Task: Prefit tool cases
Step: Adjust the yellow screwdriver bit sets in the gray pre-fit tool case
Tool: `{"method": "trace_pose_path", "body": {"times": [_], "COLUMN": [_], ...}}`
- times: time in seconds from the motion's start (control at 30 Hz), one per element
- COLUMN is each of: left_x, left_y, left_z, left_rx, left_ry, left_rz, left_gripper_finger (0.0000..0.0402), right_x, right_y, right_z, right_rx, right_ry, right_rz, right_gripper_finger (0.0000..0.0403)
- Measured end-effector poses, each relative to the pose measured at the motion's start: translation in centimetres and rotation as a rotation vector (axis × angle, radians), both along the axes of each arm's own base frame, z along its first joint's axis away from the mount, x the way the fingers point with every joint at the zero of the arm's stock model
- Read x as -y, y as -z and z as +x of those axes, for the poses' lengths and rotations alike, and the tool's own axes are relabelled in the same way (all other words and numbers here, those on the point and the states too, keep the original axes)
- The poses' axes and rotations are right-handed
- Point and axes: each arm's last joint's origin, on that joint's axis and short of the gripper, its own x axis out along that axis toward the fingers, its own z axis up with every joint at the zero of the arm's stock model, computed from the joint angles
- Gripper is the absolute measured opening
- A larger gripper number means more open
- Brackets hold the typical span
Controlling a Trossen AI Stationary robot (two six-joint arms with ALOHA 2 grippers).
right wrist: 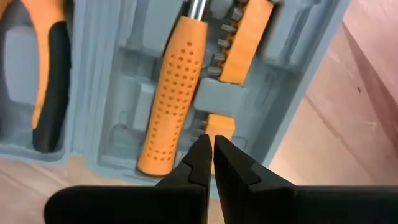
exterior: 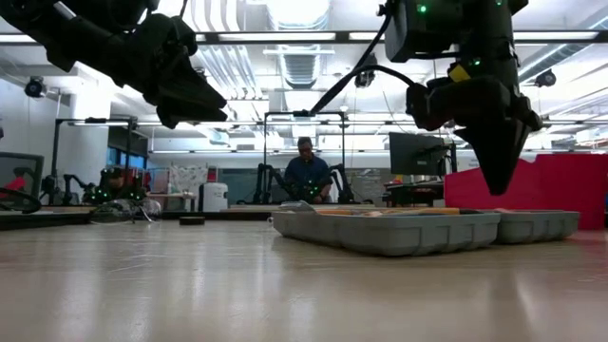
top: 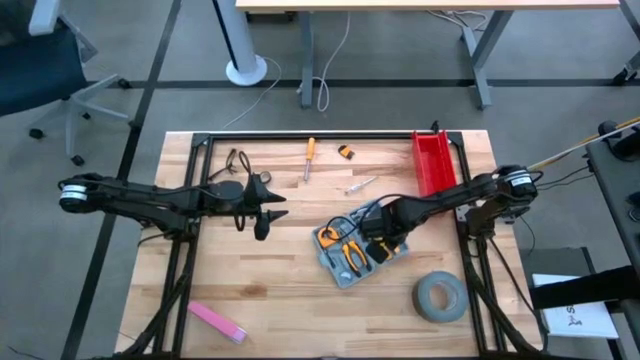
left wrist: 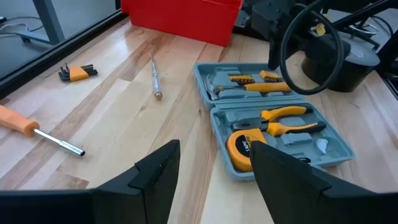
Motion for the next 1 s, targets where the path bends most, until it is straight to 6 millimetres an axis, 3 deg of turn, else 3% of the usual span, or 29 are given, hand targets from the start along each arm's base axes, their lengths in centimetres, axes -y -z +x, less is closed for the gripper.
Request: {"method": "trace_pose_path", "body": {"times": [0.2,0.43,0.5,0.6,0.83,1.0], "left_x": [0.0,0.0,0.0,0.0,-0.1,-0.1], "left_y": [0.0,0.0,0.0,0.0,-0.3,-0.8], "left_z": [0.0,0.0,0.0,-0.1,0.0,0.2], "left_rx": [-0.001,-0.004,-0.005,-0.009,-0.005,-0.001], "left_ry": [0.000,0.003,0.002,0.002,-0.015,-0.014], "left_rz": [0.001,0.006,0.005,0.005,0.013,0.016], "left_gripper_finger": [0.0204,0.0204,0.0204,0.0204,0.0204,0.0204], "right_x": [0.7,0.6,0.6,0.6,1.1,1.1], "right_y": [0.9,5.3,5.6,4.9,0.7,-0.5], "right_z": [-0.4,-0.5,-0.7,-0.8,-1.0,-0.6], "right_rx": [-0.018,0.120,0.117,0.131,0.080,0.084], "right_ry": [0.002,0.015,0.028,0.029,0.050,0.041], "right_rz": [0.000,0.158,0.171,0.155,-0.009,-0.023], "right_gripper_finger": [0.0000,0.0001,0.0001,0.0001,0.0000,0.0000]}}
